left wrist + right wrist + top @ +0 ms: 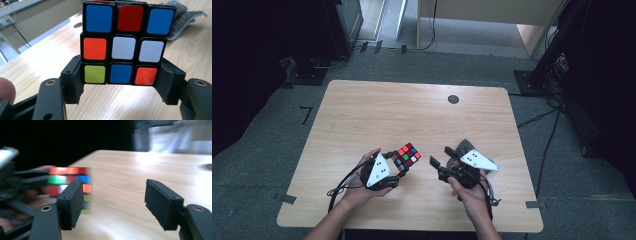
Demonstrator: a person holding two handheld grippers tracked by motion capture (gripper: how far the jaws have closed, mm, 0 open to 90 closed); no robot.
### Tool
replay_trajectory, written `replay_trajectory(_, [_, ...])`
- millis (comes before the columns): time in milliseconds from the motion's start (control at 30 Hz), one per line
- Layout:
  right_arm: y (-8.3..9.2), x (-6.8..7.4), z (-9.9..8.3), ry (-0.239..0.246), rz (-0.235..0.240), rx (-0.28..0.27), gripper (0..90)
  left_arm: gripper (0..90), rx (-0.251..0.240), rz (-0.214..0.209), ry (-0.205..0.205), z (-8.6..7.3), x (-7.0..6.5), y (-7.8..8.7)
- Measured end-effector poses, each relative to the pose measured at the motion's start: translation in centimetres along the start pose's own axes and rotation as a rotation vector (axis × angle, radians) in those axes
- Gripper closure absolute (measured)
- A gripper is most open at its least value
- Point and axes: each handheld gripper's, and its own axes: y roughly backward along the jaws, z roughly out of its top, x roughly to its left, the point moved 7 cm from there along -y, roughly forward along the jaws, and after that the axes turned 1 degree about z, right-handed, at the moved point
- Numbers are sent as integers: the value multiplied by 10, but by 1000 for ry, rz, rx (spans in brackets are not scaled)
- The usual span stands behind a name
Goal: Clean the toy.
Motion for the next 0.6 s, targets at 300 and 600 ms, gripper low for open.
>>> replay_trajectory(300, [11,-62,-30,32,-262,142,295,336,-12,-13,107,1,10,3])
replay_trajectory(600, [12,-84,-71,-56,-381,261,346,336,-14,-33,138,1,12,4])
